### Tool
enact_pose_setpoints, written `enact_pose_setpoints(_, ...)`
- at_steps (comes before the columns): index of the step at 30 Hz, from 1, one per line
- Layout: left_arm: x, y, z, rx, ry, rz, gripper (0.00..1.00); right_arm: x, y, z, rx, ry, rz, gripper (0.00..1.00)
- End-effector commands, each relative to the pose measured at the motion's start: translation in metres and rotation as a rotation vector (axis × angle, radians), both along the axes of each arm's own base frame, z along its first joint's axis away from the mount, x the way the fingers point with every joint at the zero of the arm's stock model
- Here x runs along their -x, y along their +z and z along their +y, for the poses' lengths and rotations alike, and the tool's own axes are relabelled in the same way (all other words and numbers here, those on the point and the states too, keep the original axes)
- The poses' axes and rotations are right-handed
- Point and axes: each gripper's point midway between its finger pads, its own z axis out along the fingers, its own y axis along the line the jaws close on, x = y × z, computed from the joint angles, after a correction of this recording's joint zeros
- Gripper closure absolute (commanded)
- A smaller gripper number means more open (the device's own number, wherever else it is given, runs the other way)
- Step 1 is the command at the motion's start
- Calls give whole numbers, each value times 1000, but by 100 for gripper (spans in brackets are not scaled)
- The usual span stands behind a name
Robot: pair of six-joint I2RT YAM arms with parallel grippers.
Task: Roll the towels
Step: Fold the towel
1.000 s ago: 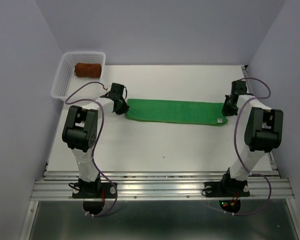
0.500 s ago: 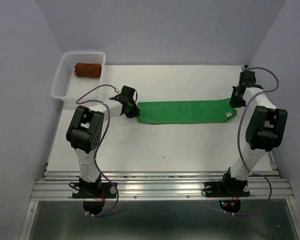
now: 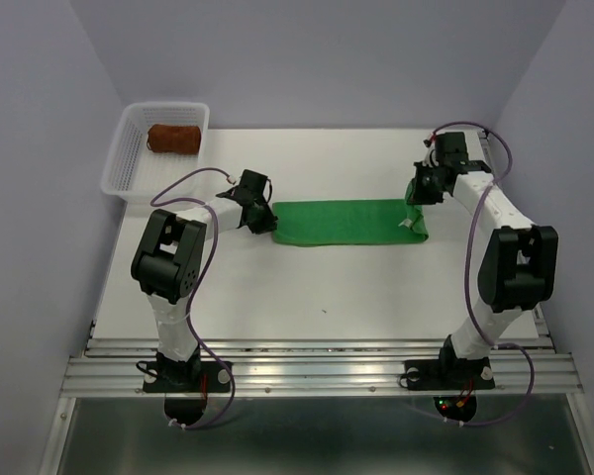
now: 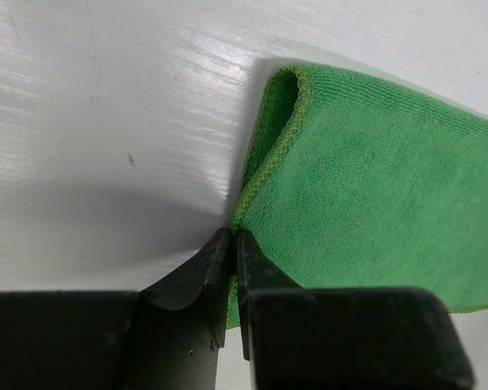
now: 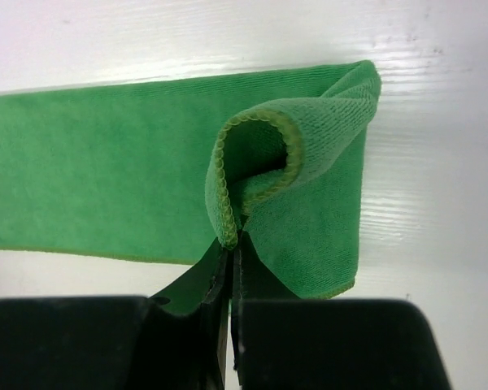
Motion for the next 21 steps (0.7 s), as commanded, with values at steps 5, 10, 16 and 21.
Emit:
enact_pose_setpoints(5, 0, 4, -5, 5, -28, -11, 81, -1, 31, 74, -157, 105, -50, 99)
enact_pose_setpoints(10, 1, 5, -5, 4, -32, -17, 81, 1, 43, 127, -282, 174, -60, 99)
enact_pose_setpoints(16, 2, 4, -5, 9, -40, -16, 81, 1, 51, 171, -378, 214, -57, 99)
enact_pose_setpoints(21, 3, 3, -5, 6, -46, -15, 81, 3, 49, 208, -388, 279, -40, 99)
